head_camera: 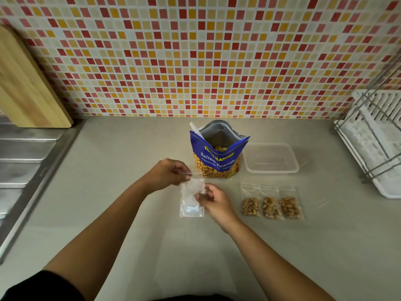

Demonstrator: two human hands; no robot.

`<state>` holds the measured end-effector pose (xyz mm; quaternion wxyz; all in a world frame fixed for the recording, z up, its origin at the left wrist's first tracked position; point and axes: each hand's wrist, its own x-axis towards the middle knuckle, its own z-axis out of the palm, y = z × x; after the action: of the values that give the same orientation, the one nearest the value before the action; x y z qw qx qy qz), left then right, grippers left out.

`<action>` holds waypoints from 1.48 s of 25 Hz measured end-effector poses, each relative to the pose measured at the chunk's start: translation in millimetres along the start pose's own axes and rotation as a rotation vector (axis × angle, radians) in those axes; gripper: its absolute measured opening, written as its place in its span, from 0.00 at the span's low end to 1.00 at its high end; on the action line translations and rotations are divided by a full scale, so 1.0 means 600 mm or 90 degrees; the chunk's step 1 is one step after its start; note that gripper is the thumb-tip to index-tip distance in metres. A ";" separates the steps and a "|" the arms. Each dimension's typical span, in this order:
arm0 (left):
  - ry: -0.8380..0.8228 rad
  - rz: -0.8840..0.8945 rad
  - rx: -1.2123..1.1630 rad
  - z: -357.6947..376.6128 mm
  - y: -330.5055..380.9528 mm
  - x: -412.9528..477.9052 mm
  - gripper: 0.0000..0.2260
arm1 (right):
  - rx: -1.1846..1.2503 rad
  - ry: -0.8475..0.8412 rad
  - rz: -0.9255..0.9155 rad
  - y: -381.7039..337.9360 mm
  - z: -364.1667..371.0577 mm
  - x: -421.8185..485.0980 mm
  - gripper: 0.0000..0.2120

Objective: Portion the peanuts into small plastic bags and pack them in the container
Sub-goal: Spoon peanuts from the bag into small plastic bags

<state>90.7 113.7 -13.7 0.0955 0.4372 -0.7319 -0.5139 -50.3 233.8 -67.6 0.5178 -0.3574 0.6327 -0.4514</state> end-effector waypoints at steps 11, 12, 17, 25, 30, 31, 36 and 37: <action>0.190 -0.147 0.277 0.008 -0.124 0.017 0.06 | -0.092 0.077 -0.012 0.004 -0.047 -0.027 0.06; 0.205 -0.160 0.296 0.011 -0.128 0.016 0.12 | -0.079 0.075 -0.013 -0.001 -0.051 -0.031 0.07; 0.294 -0.142 0.401 0.023 -0.094 0.008 0.22 | -0.074 0.077 -0.055 -0.018 -0.067 -0.042 0.08; -0.086 0.019 -0.152 0.049 0.032 -0.030 0.05 | -0.117 0.042 -0.098 -0.052 -0.064 -0.041 0.08; -0.036 0.041 -0.376 0.027 0.072 -0.047 0.08 | -0.034 0.047 -0.122 -0.112 -0.095 -0.065 0.21; -0.054 0.043 -0.442 0.022 0.081 -0.051 0.08 | -0.003 0.056 -0.135 -0.130 -0.103 -0.067 0.21; -0.048 0.052 -0.602 0.033 0.126 -0.053 0.11 | 0.236 0.068 -0.133 -0.178 -0.109 -0.070 0.30; -0.039 0.054 -0.604 0.037 0.131 -0.051 0.10 | 0.248 0.077 -0.124 -0.179 -0.107 -0.073 0.32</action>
<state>53.2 158.3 51.3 0.2842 0.2997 -0.4359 -0.7996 -105.4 250.6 51.4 0.4924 -0.2821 0.5261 -0.6334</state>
